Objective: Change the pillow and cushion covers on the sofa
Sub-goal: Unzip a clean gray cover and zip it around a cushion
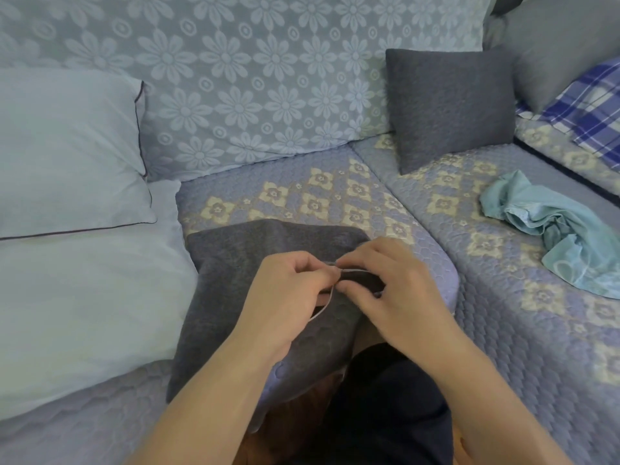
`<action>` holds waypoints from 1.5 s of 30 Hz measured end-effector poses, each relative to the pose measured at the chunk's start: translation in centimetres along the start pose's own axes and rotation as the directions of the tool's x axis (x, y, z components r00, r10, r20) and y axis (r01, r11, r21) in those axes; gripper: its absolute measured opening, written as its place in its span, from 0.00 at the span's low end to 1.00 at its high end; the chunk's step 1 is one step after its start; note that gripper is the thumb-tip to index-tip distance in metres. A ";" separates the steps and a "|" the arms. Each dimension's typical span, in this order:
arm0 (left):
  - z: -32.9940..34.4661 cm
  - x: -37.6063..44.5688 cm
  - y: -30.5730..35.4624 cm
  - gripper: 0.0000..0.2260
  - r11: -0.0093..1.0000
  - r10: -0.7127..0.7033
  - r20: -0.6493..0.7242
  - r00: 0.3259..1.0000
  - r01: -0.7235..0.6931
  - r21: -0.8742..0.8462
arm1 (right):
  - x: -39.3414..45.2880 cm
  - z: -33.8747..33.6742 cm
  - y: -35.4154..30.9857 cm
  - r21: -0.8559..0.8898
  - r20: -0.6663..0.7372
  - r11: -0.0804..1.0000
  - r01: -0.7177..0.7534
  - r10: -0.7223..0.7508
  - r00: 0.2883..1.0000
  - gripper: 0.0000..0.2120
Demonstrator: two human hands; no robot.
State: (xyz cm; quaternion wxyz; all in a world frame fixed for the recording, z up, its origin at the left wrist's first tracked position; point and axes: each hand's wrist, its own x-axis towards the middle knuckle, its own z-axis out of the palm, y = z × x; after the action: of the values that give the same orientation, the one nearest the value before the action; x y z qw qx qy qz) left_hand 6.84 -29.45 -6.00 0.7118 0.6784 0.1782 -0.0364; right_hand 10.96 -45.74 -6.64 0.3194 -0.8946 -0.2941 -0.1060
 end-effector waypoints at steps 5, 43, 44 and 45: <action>0.3 -0.1 -0.6 0.08 0.995 0.038 0.016 0.999 -0.036 -0.092 | 0.1 1.5 -0.9 0.148 -0.171 0.977 -0.153 0.177 0.969 0.04; -4.7 1.7 -7.1 0.22 0.532 -0.166 0.065 0.984 0.034 0.846 | 0.8 -1.1 3.3 0.524 -0.200 0.724 -0.449 0.617 0.761 0.04; -5.6 1.8 -7.2 0.21 0.479 -0.143 -0.004 0.990 0.072 0.875 | 0.8 -1.1 3.4 0.516 -0.205 0.728 -0.451 0.616 0.761 0.04; -6.5 1.9 -7.2 0.21 0.428 -0.135 -0.039 0.990 0.094 0.899 | 0.7 -1.2 3.4 0.508 -0.205 0.733 -0.452 0.613 0.763 0.04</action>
State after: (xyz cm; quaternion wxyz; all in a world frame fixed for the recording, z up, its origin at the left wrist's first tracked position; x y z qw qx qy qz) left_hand 5.16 -23.32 -13.53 0.2423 0.9379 0.1634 -0.1869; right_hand 13.58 -48.25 -7.18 0.5731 -0.8126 0.0275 -0.1021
